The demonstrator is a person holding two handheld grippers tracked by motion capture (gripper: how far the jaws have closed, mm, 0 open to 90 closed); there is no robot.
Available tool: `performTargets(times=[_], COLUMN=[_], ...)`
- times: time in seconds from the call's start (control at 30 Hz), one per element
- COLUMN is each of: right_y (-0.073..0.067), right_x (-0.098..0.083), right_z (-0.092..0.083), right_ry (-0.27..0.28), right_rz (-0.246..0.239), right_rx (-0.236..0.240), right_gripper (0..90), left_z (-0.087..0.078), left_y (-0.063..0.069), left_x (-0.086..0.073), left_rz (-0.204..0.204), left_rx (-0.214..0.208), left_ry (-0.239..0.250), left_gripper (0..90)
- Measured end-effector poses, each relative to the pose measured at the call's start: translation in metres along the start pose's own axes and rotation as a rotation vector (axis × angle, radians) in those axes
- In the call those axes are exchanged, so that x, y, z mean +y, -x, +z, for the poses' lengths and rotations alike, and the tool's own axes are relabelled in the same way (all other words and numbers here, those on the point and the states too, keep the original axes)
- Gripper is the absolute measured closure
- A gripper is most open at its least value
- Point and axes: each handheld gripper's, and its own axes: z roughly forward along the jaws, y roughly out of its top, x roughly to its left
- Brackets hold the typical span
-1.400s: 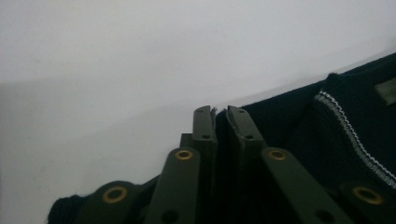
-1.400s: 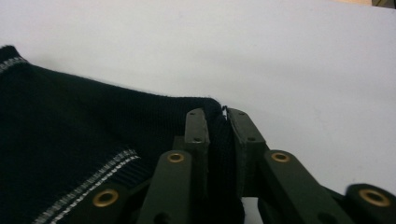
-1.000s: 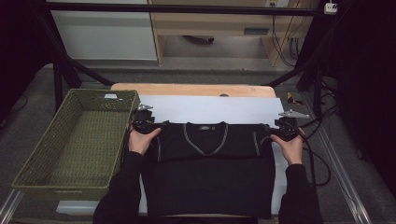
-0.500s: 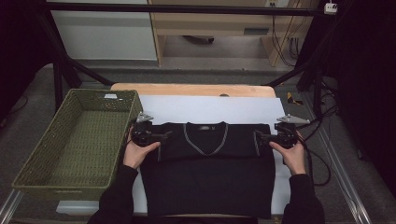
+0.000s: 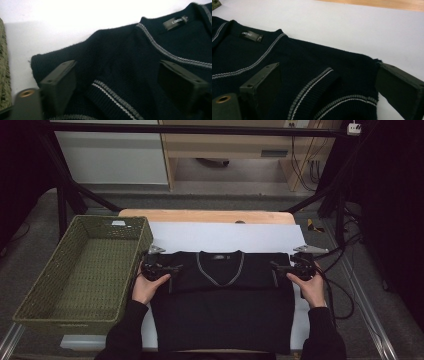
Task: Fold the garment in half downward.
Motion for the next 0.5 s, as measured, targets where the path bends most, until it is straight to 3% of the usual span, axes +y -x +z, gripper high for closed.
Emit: performTargets(times=[0.2, 0.33, 0.5], right_y=[0.002, 0.005, 0.008], right_x=[0.000, 0.000, -0.001], right_z=[0.012, 0.022, 0.031], right_ry=[-0.026, -0.055, -0.077], right_rz=[0.011, 0.008, 0.015], right_rx=[0.001, -0.012, -0.005], right_gripper=[25.1, 32.2, 38.8], left_z=[0.006, 0.010, 0.018], left_y=[-0.003, -0.004, -0.005], left_x=[0.000, 0.001, 0.003], left_rz=[-0.017, -0.006, 0.010], left_rx=[-0.005, 0.000, 0.005], left_ry=[-0.010, -0.010, -0.045], left_gripper=[39.4, 48.2, 56.5])
